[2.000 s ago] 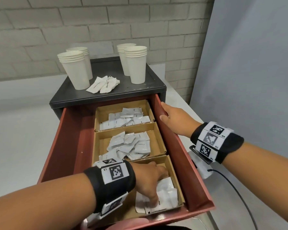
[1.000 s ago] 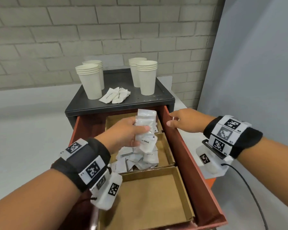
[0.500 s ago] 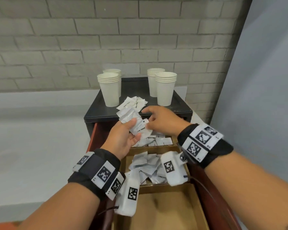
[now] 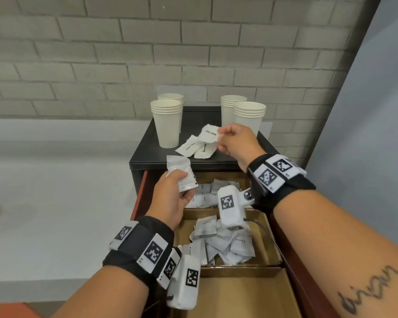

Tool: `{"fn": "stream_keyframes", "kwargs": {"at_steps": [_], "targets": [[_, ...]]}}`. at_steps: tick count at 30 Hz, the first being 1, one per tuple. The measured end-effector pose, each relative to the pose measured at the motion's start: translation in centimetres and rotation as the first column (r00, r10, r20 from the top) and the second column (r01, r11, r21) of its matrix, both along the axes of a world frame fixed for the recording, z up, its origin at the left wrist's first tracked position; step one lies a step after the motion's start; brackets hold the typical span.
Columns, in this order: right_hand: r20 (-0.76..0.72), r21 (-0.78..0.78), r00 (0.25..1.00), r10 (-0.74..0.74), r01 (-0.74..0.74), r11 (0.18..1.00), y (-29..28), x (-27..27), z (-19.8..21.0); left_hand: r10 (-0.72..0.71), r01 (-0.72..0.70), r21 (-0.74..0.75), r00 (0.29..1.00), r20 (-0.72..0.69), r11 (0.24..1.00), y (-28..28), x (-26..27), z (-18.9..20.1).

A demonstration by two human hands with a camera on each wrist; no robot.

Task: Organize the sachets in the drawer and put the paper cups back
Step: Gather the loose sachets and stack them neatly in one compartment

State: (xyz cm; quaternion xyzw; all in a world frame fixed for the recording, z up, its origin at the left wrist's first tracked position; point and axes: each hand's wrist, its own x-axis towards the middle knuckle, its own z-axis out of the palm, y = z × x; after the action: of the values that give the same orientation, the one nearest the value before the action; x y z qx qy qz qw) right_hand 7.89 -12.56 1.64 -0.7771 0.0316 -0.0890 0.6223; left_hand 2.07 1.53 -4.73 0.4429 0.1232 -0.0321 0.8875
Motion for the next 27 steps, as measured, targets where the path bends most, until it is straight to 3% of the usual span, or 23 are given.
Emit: {"fn": "stream_keyframes", "kwargs": {"at_steps": [4,7,9,10,14,24,27], "targets": [[0.004,-0.351,1.000,-0.013,0.014,0.936,1.0,0.1,-1.6,-0.047,0.049,-0.086,0.999,0.022,0.995,0.5,-0.1,0.0],[0.020,-0.422,0.984,0.175,-0.150,0.894,1.9,-2.2,-2.4,-0.107,0.113,-0.118,0.993,0.053,0.987,0.1,-0.3,0.3],[-0.042,-0.418,0.940,0.338,-0.324,0.849,2.4,-3.8,-3.0,-0.152,0.160,-0.127,0.986,0.072,0.979,-0.2,-0.5,0.4],[-0.043,-0.405,0.933,0.357,-0.343,0.847,2.4,-4.2,-3.3,-0.173,0.183,-0.140,0.982,0.080,0.973,-0.2,-0.6,0.4],[0.004,-0.346,0.953,0.302,-0.282,0.895,1.5,-4.7,-4.4,-0.260,0.271,-0.233,0.962,0.079,0.934,-0.2,-0.8,0.3],[0.042,-0.278,0.956,0.292,-0.270,0.922,0.8,-4.6,-5.9,-0.266,0.258,-0.165,0.964,-0.027,0.952,-0.2,-0.3,-0.4],[0.051,-0.242,0.976,0.211,-0.193,0.951,0.3,-4.2,-6.1,-0.242,0.230,-0.138,0.967,-0.075,0.963,-0.4,0.0,-0.5]]}}
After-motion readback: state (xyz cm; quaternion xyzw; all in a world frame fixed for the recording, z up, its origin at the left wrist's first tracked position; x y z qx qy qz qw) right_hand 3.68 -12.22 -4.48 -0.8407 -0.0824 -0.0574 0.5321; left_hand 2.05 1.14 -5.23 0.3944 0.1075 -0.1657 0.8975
